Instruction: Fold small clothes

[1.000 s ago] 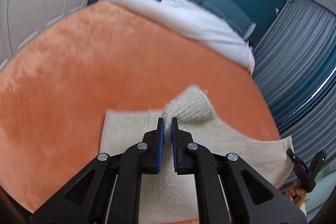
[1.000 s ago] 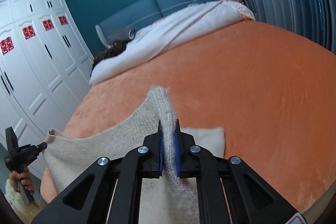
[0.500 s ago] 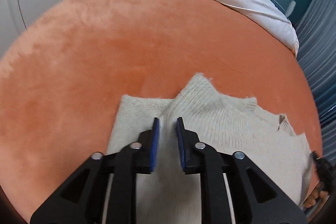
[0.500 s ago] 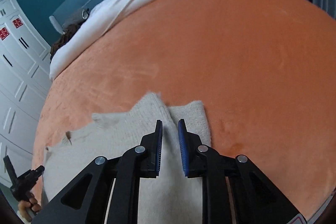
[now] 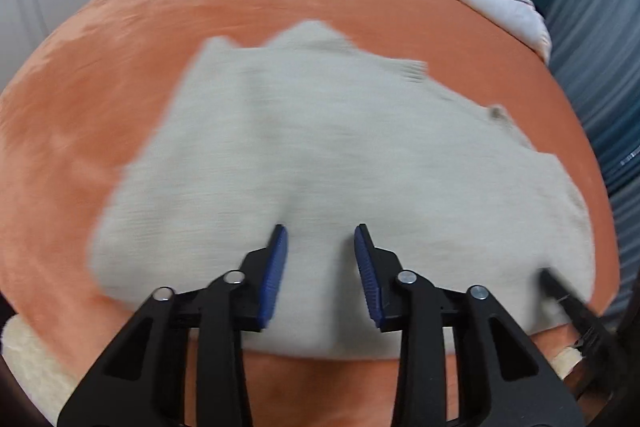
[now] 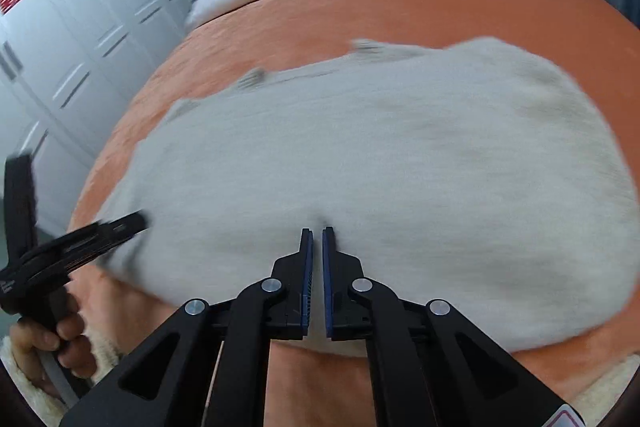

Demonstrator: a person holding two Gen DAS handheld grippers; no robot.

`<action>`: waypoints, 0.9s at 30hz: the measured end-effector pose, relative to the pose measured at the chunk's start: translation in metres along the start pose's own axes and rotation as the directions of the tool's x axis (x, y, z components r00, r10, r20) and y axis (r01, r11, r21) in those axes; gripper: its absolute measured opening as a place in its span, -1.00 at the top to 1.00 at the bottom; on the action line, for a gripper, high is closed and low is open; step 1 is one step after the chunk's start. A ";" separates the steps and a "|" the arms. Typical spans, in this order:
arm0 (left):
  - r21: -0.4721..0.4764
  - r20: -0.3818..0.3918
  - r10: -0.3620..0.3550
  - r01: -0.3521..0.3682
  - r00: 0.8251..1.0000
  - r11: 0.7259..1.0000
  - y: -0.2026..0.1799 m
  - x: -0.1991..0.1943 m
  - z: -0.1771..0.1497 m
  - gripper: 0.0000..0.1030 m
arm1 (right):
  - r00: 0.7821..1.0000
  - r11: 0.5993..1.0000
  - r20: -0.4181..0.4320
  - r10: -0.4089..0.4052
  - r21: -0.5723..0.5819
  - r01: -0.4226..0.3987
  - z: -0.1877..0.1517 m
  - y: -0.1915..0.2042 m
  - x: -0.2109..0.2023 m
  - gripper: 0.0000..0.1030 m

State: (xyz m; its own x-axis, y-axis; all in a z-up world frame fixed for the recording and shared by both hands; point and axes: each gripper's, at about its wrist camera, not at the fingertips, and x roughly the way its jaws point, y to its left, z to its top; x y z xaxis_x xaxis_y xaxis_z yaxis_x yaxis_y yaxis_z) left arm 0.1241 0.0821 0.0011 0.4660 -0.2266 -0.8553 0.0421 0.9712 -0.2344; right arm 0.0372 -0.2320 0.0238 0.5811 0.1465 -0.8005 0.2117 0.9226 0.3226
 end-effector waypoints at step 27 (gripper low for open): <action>-0.455 0.052 -0.230 0.228 0.972 0.861 0.076 -0.029 -0.013 0.80 | 0.990 0.866 0.095 0.105 0.480 -0.138 -0.002 -0.116 -0.046 0.77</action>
State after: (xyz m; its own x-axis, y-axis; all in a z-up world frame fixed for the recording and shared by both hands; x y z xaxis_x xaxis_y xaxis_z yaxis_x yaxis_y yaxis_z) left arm 0.1021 0.1617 0.0018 0.4889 -0.4399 -0.7533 -0.2593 0.7512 -0.6070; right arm -0.0156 -0.3447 0.0217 0.6723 0.2079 -0.7105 0.4805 0.6075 0.6325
